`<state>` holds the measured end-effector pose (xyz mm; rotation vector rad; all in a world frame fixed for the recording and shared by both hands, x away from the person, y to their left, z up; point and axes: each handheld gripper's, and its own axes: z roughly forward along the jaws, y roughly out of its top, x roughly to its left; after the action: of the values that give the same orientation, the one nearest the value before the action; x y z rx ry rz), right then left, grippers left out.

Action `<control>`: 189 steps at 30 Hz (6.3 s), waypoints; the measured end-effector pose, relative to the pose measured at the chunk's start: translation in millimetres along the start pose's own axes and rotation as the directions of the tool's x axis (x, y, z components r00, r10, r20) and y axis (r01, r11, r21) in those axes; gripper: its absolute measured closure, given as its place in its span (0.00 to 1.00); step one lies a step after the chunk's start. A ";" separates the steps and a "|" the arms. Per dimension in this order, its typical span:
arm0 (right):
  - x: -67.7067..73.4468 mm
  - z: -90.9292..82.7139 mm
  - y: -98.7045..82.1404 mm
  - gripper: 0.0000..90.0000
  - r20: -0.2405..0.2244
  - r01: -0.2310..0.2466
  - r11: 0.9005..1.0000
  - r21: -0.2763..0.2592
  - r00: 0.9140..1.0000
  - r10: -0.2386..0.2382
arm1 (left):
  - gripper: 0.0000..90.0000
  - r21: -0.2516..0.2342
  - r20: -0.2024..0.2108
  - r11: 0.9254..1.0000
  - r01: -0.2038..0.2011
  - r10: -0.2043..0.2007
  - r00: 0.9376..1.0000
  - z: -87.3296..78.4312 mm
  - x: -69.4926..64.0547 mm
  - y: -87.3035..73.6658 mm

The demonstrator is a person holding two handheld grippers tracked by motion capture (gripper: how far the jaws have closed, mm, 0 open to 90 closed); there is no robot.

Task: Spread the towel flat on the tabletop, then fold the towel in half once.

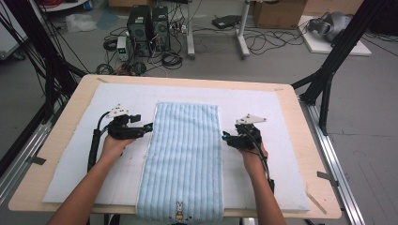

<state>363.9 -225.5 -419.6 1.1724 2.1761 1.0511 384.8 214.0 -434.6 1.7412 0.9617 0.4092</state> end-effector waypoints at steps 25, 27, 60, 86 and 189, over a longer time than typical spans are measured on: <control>-8.1 -50.5 -22.9 0.13 0.005 0.020 0.986 -0.163 1.000 -0.019 | 0.23 -0.096 0.028 0.995 0.032 -0.030 0.999 -27.6 -3.7 -2.2; -9.5 -52.0 -23.2 0.13 0.004 0.011 0.985 -0.169 1.000 -0.010 | 0.23 -0.083 0.032 0.996 0.037 -0.034 0.999 -26.1 -2.7 -3.0; -12.5 -45.0 -24.5 0.13 -0.064 -0.038 0.987 -0.156 0.998 0.028 | 0.24 0.022 0.016 0.992 0.127 -0.127 0.992 12.6 20.1 21.4; -12.8 -42.5 -25.6 0.13 -0.050 -0.048 0.990 -0.135 0.998 0.041 | 0.37 0.230 -0.176 0.972 0.037 0.005 0.984 93.5 23.9 26.1; 30.3 14.3 10.8 0.96 -0.140 -0.051 0.998 -0.020 0.989 0.048 | 0.95 0.088 0.117 0.996 0.011 -0.021 0.993 9.6 -33.5 2.6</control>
<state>362.8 -190.3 -420.7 1.1805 2.2438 1.2098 371.6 182.0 -430.2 1.8140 0.9199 0.2546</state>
